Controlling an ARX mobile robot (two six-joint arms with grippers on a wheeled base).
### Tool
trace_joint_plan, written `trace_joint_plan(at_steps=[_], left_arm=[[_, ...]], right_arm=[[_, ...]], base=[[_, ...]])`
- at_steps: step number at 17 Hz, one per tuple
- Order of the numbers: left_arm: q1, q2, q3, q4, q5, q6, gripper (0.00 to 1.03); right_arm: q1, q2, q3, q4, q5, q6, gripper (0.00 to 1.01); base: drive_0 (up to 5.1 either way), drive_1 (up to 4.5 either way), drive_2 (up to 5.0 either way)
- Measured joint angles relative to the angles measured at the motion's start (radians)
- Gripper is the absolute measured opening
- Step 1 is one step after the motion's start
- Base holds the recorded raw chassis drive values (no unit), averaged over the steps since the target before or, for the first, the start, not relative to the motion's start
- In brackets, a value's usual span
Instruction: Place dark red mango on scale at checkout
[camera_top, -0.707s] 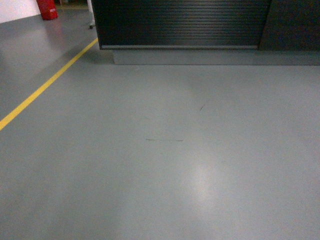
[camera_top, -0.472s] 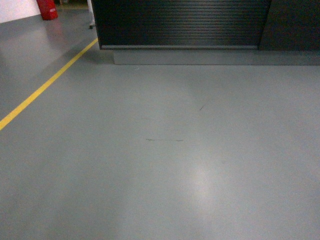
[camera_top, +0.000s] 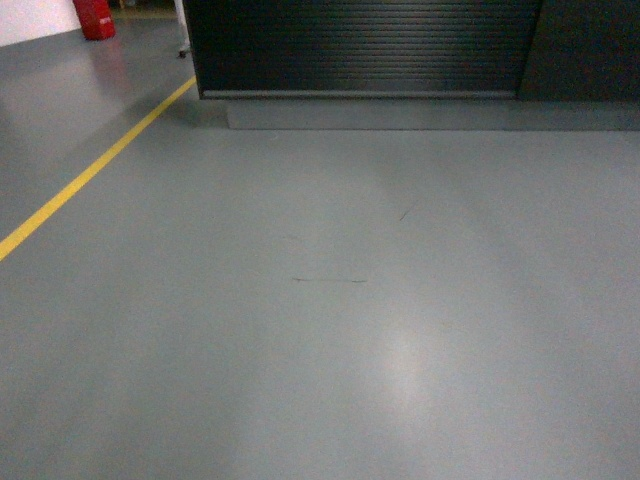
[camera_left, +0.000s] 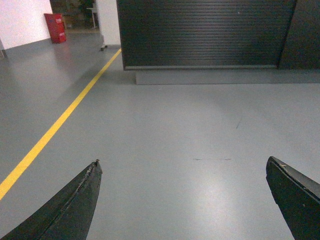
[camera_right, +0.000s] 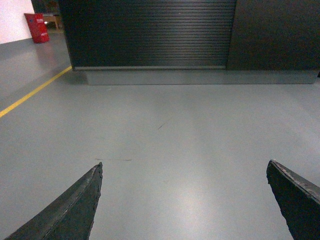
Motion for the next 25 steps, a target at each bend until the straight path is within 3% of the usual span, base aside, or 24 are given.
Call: trace_joint_plan(at_steps=[25], left_arm=[[0.000, 0.000, 0.000, -0.003, -0.001, 0.000, 0.98]], right_arm=[[0.000, 0.000, 0.000, 0.001, 0.000, 0.000, 0.98]], base=[[0.0, 0.00, 0.0]])
